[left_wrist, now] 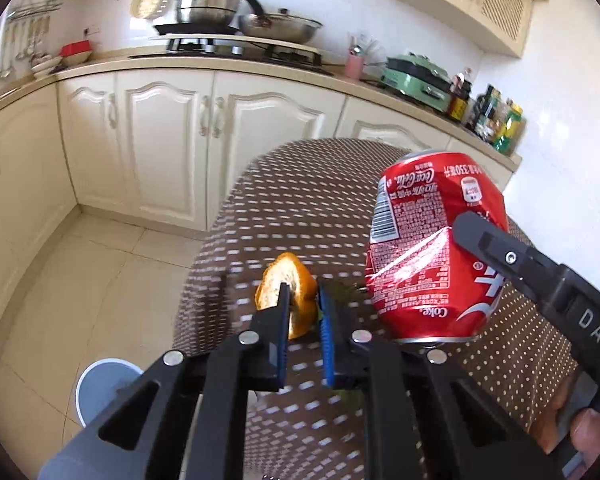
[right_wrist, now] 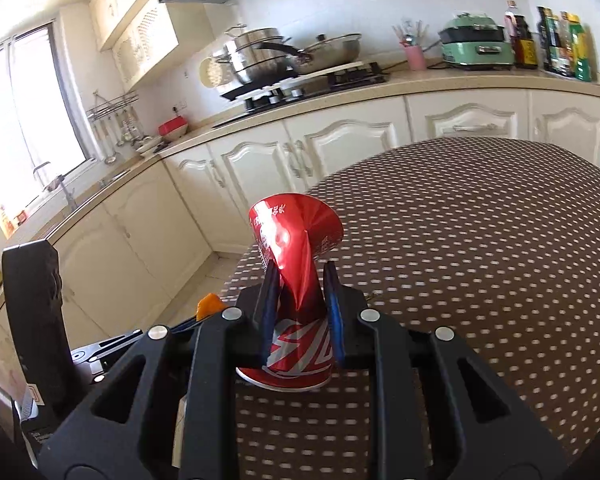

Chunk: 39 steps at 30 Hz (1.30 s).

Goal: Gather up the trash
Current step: 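Lift and carry the red can and orange peel over the bucket with both tools, then open both tools to drop the can and orange peel into the bucket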

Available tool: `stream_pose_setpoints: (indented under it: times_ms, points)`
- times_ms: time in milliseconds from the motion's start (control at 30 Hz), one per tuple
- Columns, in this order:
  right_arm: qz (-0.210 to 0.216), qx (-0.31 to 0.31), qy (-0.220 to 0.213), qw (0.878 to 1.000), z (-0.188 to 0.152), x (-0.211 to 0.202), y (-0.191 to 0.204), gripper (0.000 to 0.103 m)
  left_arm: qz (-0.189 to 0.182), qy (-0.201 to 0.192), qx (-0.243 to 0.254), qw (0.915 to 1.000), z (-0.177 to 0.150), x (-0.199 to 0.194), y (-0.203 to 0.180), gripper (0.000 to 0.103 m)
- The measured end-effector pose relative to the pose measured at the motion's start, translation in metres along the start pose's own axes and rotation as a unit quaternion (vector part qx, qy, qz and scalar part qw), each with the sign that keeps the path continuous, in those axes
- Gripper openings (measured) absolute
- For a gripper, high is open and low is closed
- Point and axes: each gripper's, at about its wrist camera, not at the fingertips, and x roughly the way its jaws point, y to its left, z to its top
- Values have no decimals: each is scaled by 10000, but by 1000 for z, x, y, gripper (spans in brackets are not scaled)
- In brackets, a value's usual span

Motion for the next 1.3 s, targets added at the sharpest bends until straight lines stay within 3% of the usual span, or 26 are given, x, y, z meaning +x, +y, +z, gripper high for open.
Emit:
stream_pose_setpoints:
  times_ms: [167, 367, 533, 633, 900, 1100, 1200, 1300]
  points:
    - [279, -246, 37, 9993, -2, 11, 42, 22, 570, -199, -265, 9978, -4, -30, 46, 13]
    - [747, -616, 339, 9947, -22, 45, 110, 22, 1269, -239, -716, 9890, -30, -60, 123, 13]
    - [981, -973, 744, 9876, -55, 86, 163, 22, 1877, 155, -1317, 9732, -68, -57, 203, 13]
    - [1041, -1212, 1087, 9811, -84, 117, 190, 22, 2147, 534, -1852, 9575, -101, -44, 255, 13]
    - [1011, -1568, 2205, 9574, -175, 217, 232, 22, 2356, 1348, -2635, 9257, -167, 12, 342, 13]
    - [874, -1681, 2761, 9423, -225, 272, 240, 22, 2335, 1632, -2958, 9118, -196, 51, 381, 13]
    - [817, -1648, 2937, 9380, -241, 291, 239, 22, 2152, 1786, -3123, 9079, -201, 67, 393, 15]
    - [778, -1622, 3030, 9358, -252, 304, 240, 22, 2004, 1831, -3209, 9074, -204, 72, 402, 30]
